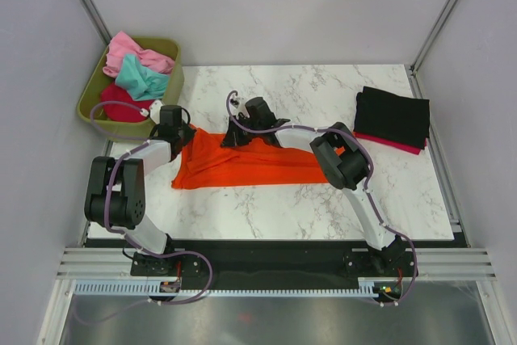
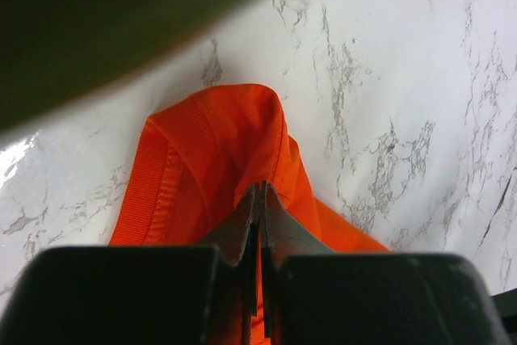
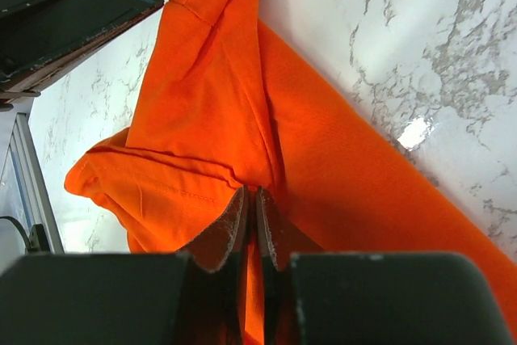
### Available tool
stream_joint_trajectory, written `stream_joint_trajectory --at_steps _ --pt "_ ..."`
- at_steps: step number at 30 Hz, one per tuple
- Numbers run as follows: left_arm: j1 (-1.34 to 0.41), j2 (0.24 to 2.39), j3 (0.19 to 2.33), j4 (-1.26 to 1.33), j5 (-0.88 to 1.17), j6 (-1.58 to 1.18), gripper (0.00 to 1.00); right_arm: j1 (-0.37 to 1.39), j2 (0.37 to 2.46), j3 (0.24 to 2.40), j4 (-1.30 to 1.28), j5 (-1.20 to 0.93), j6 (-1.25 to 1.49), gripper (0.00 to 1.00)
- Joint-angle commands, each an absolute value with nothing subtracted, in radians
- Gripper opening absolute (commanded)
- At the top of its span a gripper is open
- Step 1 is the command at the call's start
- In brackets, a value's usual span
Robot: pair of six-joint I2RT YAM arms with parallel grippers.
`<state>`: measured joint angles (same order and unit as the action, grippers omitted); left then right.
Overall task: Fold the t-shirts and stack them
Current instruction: Fold the tshirt
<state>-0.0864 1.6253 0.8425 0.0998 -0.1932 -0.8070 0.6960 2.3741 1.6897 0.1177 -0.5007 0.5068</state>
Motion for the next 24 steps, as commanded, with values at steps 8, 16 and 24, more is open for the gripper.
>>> stream_joint_trajectory --at_steps 8,16,24 --pt "-0.08 1.605 0.836 0.018 -0.253 -0.839 0.02 0.699 2.247 1.566 0.241 -0.594 0.502 0.04" --pt "-0.08 1.603 0.85 0.018 -0.174 -0.787 0.31 0.701 2.171 1.457 0.296 -0.652 0.514 0.07" --pt "-0.08 1.651 0.868 0.021 -0.104 -0.762 0.56 0.701 2.14 1.411 0.298 -0.692 0.511 0.07"
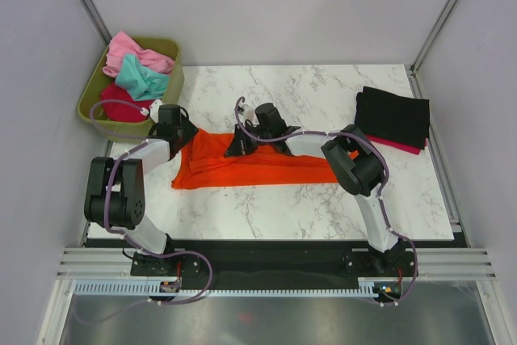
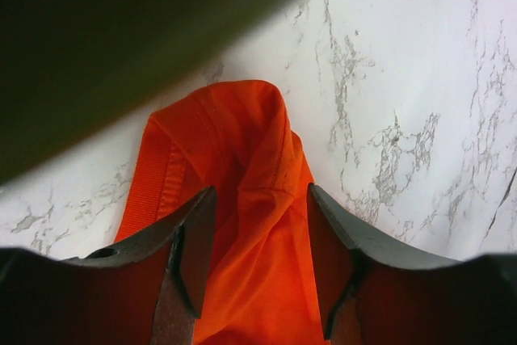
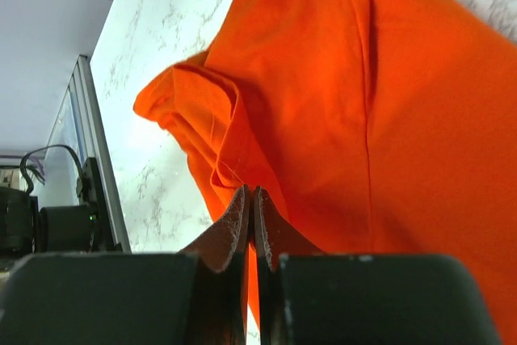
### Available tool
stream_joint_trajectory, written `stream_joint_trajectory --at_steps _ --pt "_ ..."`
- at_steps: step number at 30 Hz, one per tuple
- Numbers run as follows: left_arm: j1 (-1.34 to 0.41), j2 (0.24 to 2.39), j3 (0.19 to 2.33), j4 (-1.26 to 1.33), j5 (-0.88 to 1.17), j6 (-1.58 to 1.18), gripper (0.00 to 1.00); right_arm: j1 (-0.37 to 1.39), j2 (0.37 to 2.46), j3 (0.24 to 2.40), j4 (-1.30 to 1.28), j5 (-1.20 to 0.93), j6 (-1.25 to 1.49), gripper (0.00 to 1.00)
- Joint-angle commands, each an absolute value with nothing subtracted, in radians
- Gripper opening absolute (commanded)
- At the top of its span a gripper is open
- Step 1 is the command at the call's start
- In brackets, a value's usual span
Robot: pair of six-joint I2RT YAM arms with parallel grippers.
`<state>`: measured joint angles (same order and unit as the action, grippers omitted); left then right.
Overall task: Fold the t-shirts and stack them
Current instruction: Fold the tshirt
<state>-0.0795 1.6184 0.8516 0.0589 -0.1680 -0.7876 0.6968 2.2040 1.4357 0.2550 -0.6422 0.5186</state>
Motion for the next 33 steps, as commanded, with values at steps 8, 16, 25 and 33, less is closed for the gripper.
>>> stream_joint_trajectory --at_steps 8,16,25,33 --pt "-0.08 1.684 0.879 0.055 -0.045 -0.744 0.5 0.701 2.085 1.359 0.264 -0.69 0.48 0.08" --pt "-0.08 1.782 0.922 0.051 -0.038 -0.744 0.39 0.701 2.059 1.298 0.241 -0.706 0.446 0.06" --pt "-0.075 1.717 0.884 0.037 -0.103 -0.756 0.02 0.709 2.039 1.227 0.167 -0.676 0.394 0.14" --pt "-0.067 1.697 0.871 0.015 -0.123 -0.769 0.02 0.732 1.999 1.183 0.097 -0.647 0.336 0.3"
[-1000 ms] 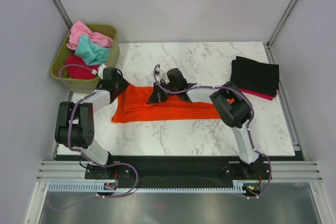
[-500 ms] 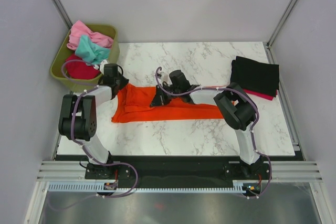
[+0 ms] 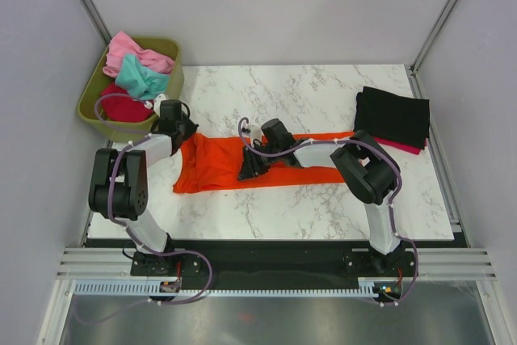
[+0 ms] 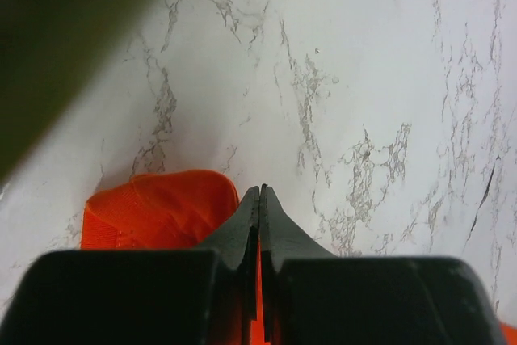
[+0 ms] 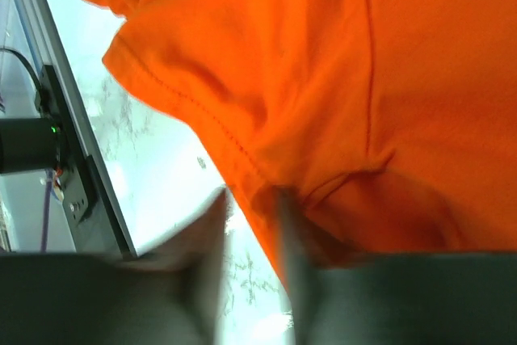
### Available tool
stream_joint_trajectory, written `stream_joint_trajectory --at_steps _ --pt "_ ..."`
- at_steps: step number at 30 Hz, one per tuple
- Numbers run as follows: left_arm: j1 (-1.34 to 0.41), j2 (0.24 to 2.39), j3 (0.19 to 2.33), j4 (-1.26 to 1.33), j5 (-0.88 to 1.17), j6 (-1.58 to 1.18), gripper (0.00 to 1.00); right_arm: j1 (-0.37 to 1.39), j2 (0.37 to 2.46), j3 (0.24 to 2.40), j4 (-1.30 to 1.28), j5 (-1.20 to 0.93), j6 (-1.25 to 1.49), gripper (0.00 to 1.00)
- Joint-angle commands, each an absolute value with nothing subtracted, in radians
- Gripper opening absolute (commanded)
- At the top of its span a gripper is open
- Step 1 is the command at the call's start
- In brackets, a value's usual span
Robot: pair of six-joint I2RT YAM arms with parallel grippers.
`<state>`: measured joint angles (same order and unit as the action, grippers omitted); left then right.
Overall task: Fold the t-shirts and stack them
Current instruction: Fold the tshirt
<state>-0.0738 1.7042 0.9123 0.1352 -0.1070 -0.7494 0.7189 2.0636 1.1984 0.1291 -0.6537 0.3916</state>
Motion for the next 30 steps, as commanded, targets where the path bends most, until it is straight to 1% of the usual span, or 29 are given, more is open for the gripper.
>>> stream_joint_trajectory --at_steps 1,2,3,6,9,12,13,21,25,28,30 --pt "-0.066 1.695 0.868 0.015 -0.123 -0.77 0.02 0.735 1.993 1.18 0.091 -0.646 0.333 0.48" --pt "-0.066 1.694 0.87 0.015 -0.123 -0.769 0.02 0.738 1.991 1.178 0.081 -0.641 0.331 0.53" --pt "-0.066 1.692 0.867 0.015 -0.123 -0.772 0.02 0.741 1.987 1.177 0.08 -0.635 0.327 0.55" --pt "-0.064 1.678 0.862 0.011 -0.123 -0.764 0.02 0.745 1.959 1.172 0.08 -0.63 0.327 0.54" --pt "-0.064 1.638 0.845 0.011 -0.109 -0.759 0.02 0.742 1.916 1.148 0.1 -0.634 0.336 0.51" --pt "-0.066 1.577 0.828 0.012 -0.078 -0.756 0.02 0.745 1.881 1.129 0.162 -0.649 0.371 0.42" --pt "-0.066 1.56 0.813 0.012 -0.074 -0.755 0.02 0.747 1.878 1.126 0.178 -0.652 0.377 0.38" --pt "-0.066 1.395 0.739 0.021 -0.019 -0.764 0.05 0.768 1.936 1.157 0.369 -0.664 0.515 0.22" --pt "-0.067 1.332 0.721 0.018 0.009 -0.784 0.07 0.801 2.011 1.196 0.449 -0.672 0.578 0.13" --pt "-0.066 1.293 0.709 0.015 0.037 -0.799 0.08 0.828 2.064 1.227 0.508 -0.669 0.623 0.1" --pt "-0.066 1.282 0.707 0.017 0.052 -0.807 0.09 0.848 2.1 1.27 0.494 -0.667 0.63 0.08"
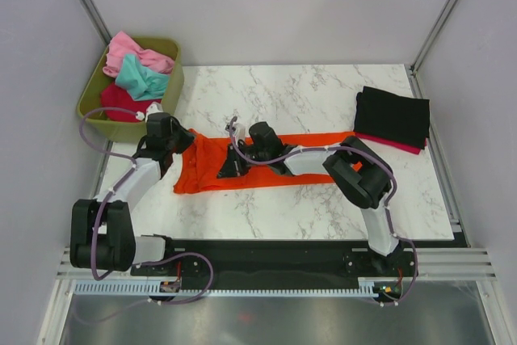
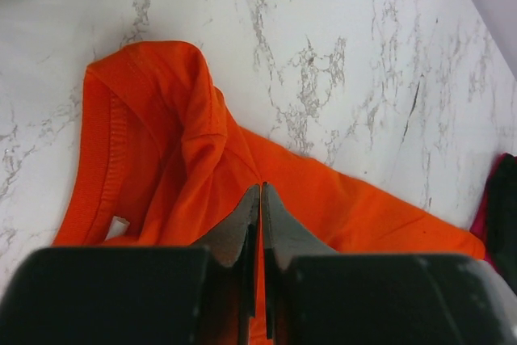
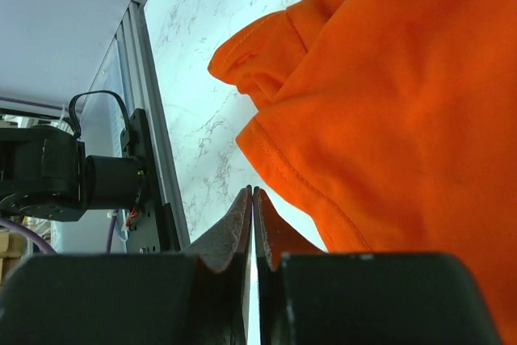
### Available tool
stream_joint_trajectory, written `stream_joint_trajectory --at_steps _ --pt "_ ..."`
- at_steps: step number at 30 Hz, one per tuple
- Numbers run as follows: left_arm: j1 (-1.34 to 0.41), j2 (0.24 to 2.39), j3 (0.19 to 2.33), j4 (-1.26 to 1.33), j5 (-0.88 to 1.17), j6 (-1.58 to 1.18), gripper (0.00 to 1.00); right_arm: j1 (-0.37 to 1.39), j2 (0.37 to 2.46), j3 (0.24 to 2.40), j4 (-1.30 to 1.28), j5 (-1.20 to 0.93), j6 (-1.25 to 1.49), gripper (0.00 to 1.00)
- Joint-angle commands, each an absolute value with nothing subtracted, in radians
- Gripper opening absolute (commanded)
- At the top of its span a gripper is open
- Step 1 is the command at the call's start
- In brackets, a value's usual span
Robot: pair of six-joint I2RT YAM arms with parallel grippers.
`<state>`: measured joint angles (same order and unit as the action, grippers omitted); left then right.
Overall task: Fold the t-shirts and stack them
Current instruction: Fold the tshirt
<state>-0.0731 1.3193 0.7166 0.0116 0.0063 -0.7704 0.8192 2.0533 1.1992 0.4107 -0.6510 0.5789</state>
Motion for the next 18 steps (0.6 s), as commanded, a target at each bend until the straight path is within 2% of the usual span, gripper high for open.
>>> stream_joint_trajectory --at_steps 1,9,15,18 --pt "-0.066 1.279 0.709 0.015 0.058 -0.81 0.09 0.853 2.133 1.284 0.486 -0.667 0.627 0.08" --pt "-0.066 1.29 0.709 0.014 0.061 -0.811 0.09 0.899 2.247 1.379 0.273 -0.568 0.563 0.03" --pt "-0.066 1.293 0.712 0.014 0.081 -0.807 0.09 0.908 2.172 1.324 0.296 -0.578 0.555 0.04" --pt "-0.066 1.289 0.71 0.012 0.095 -0.804 0.09 0.907 2.097 1.286 0.318 -0.563 0.546 0.1"
